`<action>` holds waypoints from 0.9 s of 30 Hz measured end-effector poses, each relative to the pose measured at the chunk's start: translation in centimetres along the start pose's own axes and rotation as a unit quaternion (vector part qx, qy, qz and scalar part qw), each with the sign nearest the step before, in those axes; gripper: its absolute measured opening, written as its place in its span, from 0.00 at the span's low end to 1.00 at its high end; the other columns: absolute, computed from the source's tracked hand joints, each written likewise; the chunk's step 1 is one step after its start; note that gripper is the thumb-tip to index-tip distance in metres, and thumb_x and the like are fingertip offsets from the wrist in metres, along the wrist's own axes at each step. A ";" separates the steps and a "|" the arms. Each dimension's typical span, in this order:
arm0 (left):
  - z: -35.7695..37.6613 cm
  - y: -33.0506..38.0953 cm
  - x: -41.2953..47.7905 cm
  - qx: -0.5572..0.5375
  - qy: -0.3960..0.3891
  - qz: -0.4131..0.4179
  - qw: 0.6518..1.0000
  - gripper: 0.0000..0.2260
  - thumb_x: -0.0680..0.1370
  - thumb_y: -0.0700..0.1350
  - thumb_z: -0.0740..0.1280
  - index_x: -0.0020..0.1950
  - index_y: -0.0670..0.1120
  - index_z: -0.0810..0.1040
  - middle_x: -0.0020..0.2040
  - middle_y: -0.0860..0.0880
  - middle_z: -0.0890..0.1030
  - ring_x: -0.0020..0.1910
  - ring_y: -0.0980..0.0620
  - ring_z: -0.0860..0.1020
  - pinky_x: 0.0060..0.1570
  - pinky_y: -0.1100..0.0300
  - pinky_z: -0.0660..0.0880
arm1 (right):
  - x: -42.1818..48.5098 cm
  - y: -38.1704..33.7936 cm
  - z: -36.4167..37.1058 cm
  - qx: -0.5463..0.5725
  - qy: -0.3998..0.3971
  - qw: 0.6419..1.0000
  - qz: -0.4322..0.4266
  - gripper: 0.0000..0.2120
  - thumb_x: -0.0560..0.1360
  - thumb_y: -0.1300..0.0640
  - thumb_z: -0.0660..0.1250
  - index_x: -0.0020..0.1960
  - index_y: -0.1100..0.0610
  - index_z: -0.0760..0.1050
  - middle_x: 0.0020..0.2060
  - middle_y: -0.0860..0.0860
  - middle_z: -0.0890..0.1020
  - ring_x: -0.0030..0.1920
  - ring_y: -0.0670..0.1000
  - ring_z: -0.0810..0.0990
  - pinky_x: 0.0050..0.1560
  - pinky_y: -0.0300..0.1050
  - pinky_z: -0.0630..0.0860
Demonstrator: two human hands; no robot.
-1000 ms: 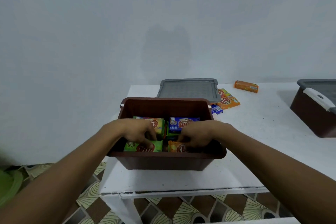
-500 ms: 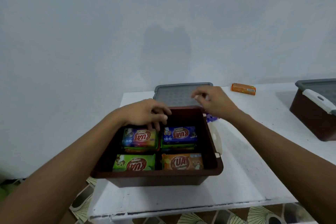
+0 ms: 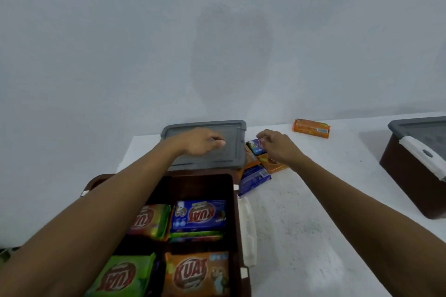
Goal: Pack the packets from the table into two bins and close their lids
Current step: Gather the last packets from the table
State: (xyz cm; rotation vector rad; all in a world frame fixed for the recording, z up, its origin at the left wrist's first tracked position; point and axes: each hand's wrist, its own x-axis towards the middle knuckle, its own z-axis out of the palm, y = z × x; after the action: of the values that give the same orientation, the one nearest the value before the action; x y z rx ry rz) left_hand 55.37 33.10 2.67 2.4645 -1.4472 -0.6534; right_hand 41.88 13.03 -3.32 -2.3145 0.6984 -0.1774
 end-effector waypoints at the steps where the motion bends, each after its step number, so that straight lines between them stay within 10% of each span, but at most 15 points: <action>1: 0.1 0.0 0.8 0.009 -0.024 -0.014 1.000 0.19 0.83 0.54 0.56 0.70 0.46 0.72 0.70 0.48 0.73 0.67 0.49 0.71 0.65 0.58 0.64 | 0.4 1.2 -0.3 -0.068 -0.013 0.997 -0.012 0.15 0.81 0.55 0.56 0.66 0.53 0.72 0.59 0.54 0.79 0.54 0.54 0.78 0.50 0.48 0.78; 9: 0.6 1.3 5.2 0.029 -0.003 -0.017 0.999 0.19 0.82 0.55 0.57 0.67 0.46 0.75 0.65 0.47 0.77 0.63 0.48 0.74 0.62 0.54 0.69 | -1.4 8.9 -3.0 -0.240 -0.058 0.959 -0.143 0.21 0.77 0.39 0.61 0.67 0.45 0.73 0.64 0.45 0.75 0.63 0.47 0.71 0.59 0.51 0.68; 27: 7.0 9.6 18.1 0.179 0.017 0.014 0.984 0.22 0.73 0.45 0.72 0.63 0.42 0.69 0.60 0.42 0.68 0.57 0.41 0.74 0.53 0.50 0.74 | -4.3 12.9 -7.7 -0.093 -0.088 0.992 0.017 0.23 0.71 0.45 0.74 0.58 0.47 0.65 0.53 0.51 0.79 0.47 0.50 0.80 0.47 0.51 0.82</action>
State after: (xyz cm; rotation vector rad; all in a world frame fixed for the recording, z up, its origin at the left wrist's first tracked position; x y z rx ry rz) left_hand 52.23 12.96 -4.55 2.6922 -1.7120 -0.3663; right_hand 30.27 2.97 -5.88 -2.4565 0.6877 0.1114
